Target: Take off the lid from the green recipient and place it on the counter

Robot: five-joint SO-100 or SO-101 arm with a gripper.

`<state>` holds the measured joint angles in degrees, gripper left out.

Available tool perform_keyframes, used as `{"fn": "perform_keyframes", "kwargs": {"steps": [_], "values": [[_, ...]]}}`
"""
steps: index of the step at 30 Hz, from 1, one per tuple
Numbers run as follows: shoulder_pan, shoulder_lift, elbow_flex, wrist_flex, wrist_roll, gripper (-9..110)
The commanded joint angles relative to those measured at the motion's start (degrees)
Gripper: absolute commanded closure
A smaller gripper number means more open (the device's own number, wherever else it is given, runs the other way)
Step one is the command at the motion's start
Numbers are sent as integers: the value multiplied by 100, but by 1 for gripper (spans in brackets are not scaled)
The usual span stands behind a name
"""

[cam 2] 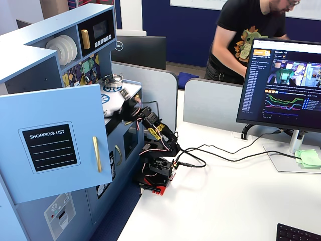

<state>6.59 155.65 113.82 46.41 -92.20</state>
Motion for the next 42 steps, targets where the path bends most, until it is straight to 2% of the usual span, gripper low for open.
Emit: {"fn": "perform_keyframes", "kwargs": {"steps": [1, 10, 42], "values": [[-114, -316, -659, -1213, -281, 74], [-88, -870, -888, -1679, -536, 66], [-308, -3437, -2575, -2153, -703, 72]]}}
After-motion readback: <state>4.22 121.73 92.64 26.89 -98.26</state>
